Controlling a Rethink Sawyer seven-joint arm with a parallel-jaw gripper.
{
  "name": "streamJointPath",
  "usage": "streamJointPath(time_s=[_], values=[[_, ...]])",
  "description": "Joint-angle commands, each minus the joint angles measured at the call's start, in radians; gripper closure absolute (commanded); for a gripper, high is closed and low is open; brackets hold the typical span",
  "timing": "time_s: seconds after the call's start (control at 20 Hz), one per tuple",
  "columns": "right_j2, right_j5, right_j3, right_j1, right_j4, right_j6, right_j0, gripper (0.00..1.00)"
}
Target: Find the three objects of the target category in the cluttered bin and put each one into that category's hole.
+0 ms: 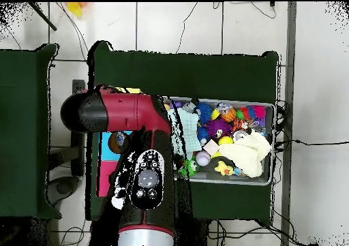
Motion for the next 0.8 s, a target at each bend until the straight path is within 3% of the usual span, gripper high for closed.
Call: streamJointPath(time_s=[0.05, 0.4, 0.8], values=[[0.045, 0.022, 0.082, 0.021, 0.004, 0.135, -0.005, 1.0], [0.019, 0.027, 0.122, 0.018, 0.004, 0.167, 0.03, 1.0], [0.042, -0.012, 0.143, 0.029, 0.0, 0.13, 0.006, 1.0]])
